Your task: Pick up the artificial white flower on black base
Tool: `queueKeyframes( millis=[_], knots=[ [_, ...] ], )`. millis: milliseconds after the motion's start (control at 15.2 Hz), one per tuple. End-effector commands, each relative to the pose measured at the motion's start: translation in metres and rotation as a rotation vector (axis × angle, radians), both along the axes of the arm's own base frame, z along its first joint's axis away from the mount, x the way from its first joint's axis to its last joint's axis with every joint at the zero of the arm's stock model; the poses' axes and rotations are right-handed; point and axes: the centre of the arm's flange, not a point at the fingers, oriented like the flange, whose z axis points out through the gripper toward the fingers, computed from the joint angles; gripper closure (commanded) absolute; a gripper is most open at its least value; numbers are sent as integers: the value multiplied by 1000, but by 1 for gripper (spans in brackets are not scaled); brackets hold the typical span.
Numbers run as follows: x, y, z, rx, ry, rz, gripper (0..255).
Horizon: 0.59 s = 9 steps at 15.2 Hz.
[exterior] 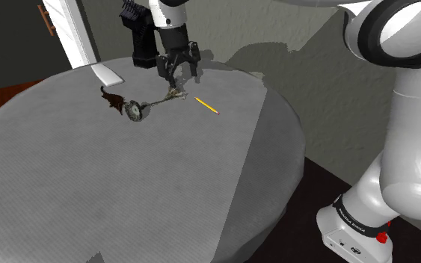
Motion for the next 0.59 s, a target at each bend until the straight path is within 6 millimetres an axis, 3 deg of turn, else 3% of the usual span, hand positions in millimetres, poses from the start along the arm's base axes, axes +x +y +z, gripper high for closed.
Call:
queueKeyframes(
  millis=[0, 528],
  knots=[
    [17, 17, -2, 2, 8, 2, 0],
    [17, 17, -42, 2, 8, 2, 0]
  ],
)
